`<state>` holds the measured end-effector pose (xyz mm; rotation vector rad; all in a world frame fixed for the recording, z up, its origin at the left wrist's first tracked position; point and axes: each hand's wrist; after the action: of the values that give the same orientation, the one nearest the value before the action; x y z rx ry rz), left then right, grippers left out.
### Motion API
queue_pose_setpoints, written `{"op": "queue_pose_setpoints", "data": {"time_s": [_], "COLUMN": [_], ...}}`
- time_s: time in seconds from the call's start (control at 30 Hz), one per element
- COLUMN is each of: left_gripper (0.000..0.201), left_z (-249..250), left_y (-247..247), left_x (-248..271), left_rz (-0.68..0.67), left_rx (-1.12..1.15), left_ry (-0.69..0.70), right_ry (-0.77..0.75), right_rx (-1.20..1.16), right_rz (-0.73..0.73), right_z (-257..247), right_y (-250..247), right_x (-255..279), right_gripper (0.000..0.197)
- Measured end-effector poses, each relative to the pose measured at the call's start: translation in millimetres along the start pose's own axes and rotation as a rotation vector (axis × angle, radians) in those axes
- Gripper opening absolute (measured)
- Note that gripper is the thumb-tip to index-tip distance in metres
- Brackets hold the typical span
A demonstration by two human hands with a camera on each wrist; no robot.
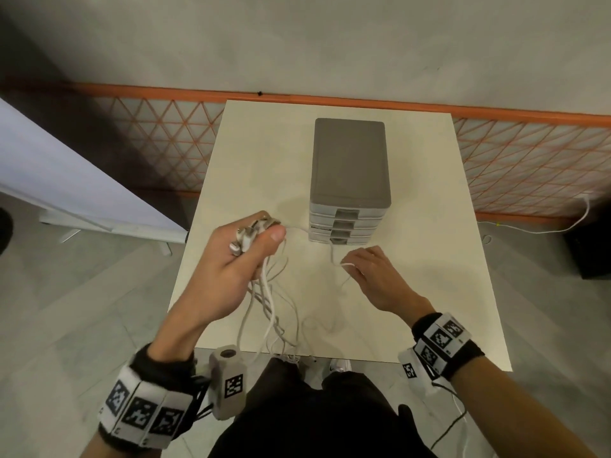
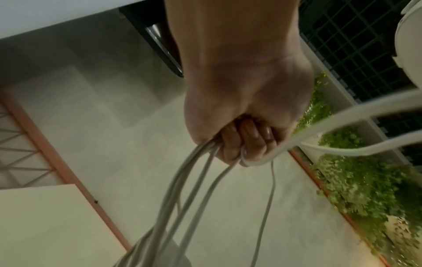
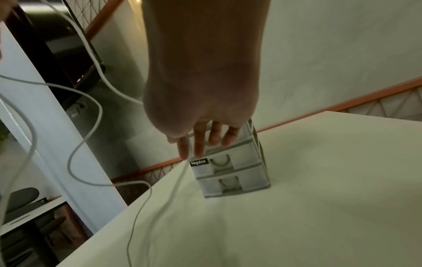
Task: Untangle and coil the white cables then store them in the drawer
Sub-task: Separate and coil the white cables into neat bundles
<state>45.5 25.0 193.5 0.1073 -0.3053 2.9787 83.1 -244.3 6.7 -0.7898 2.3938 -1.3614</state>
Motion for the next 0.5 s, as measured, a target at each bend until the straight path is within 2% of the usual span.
{"op": "queue_pose_setpoints", "data": {"time_s": [0.07, 0.2, 0.37, 0.43, 0.5], "left_gripper": [0.043, 0.036, 0.036, 0.035, 0.031], "left_z": [0.8, -3.4, -10.6, -14.2, -18.6], "left_y": [-10.3, -25.3, -44.1, -50.9, -59.4], "left_x": [4.1, 15.2, 46.1, 60.5, 72.3], "left_rz": [-0.006, -0.115, -0.245, -0.196, -0.036], "left_rx": [-0.001, -0.078, -0.245, -0.312, -0.354], "left_ry": [0.018, -0.013, -0.115, -0.159, -0.173], "right_ry": [0.040, 0.062, -0.053, -0.134, -0.199], "right_rx": [0.027, -0.242, -0.224, -0.181, -0.086], "right_rz": [-0.069, -0.197, -0.373, -0.433, -0.538], "right_z": [-0.3, -27.2, -69.5, -80.1, -85.3], "right_y": [1.1, -3.5, 11.5, 21.0, 36.7], "right_x": [6.8, 11.6, 5.2, 5.6, 8.8], "right_gripper": [0.039, 0.035, 0.031, 0.033, 0.034]}}
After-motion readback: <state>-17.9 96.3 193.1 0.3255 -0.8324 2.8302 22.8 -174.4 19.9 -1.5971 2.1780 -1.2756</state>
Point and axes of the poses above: each hand's wrist, its own x-axis away from the middle knuckle, its own y-axis out of the palm, z = x × y, and after that the axes turned 12 degrees about -y, right-handed
